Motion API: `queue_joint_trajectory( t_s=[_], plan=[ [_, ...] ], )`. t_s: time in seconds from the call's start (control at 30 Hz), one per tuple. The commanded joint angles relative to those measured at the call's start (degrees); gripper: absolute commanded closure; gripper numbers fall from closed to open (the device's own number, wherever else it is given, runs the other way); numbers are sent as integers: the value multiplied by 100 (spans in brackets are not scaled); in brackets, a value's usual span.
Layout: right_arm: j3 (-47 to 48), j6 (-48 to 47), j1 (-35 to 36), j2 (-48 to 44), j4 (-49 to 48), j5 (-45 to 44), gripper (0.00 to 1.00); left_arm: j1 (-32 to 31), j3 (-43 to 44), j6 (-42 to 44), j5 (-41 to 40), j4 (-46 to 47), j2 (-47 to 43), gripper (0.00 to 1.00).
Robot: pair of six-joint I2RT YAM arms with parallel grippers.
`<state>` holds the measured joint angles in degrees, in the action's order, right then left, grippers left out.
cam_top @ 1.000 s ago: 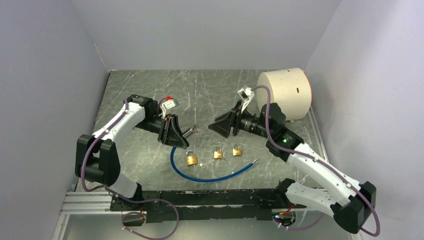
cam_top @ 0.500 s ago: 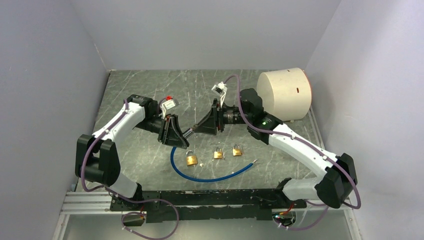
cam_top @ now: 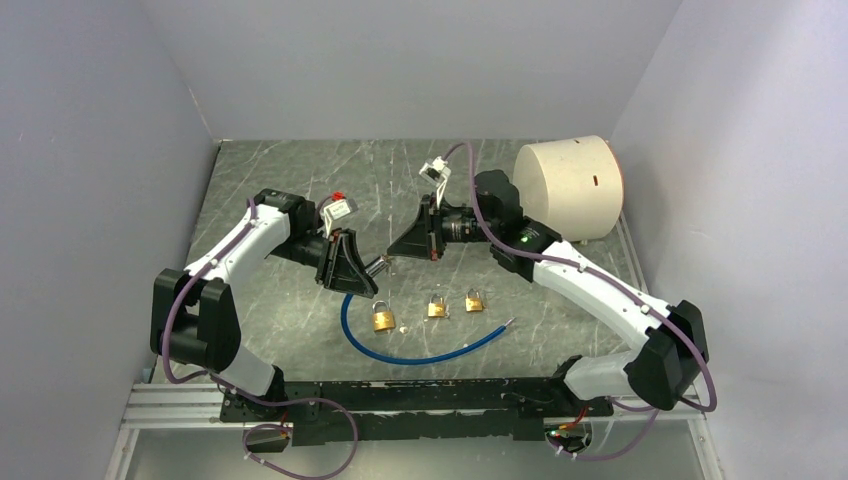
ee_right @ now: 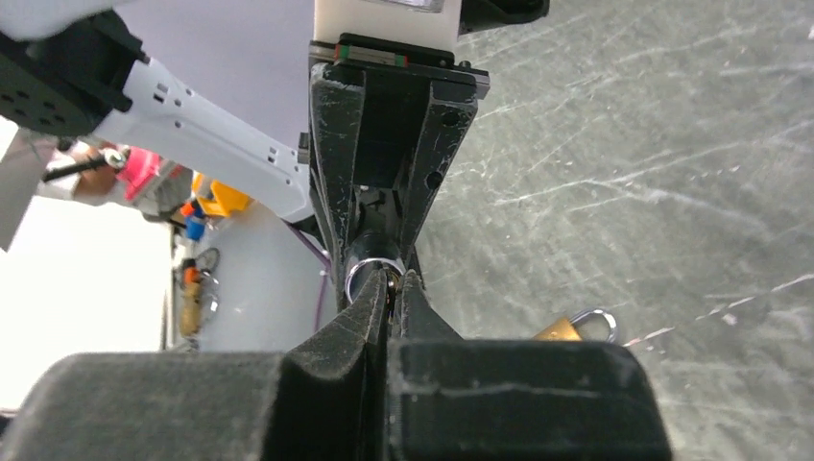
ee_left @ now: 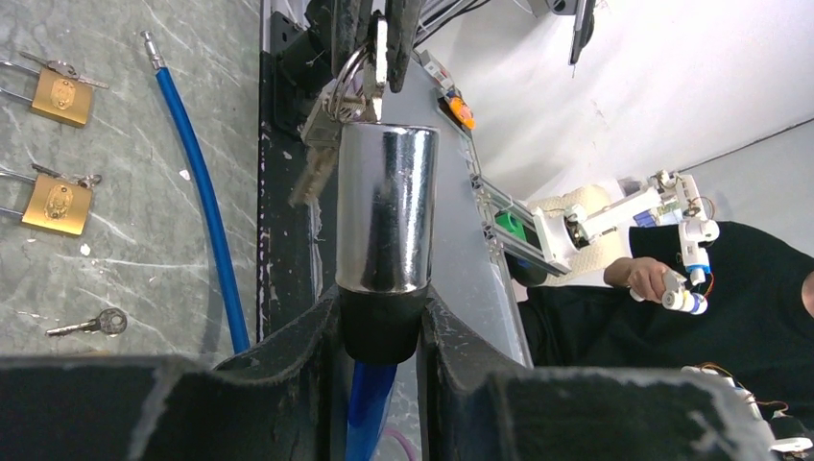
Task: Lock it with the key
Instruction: Adjust the key in the lock.
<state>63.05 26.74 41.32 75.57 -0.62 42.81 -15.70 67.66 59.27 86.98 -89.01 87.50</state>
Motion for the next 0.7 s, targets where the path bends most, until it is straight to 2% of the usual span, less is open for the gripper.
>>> queue_joint_trajectory(
  t_s=[0.0,0.1,0.27,0.33,0.5,0.67],
  plan=[
    [244,702,38,103,612,-650,100,-12,63,328,932,-713,-193,98],
    [84,1387,120,126,472,-956,100,-12,62,382,911,-714,-165,98],
    [974,1628,613,537,2239,-2504,100,-11,46,410,908,-714,-206,98],
    [1059,1726,760,630,2456,-2812,100,-3,45,410,908,-714,-207,97],
    [634,2016,790,290,2347,-3327,99,5,37,411,908,-714,-251,98],
    [1346,1687,854,443,3306,-3712,97,25,61,410,904,-713,-210,98]
  ],
)
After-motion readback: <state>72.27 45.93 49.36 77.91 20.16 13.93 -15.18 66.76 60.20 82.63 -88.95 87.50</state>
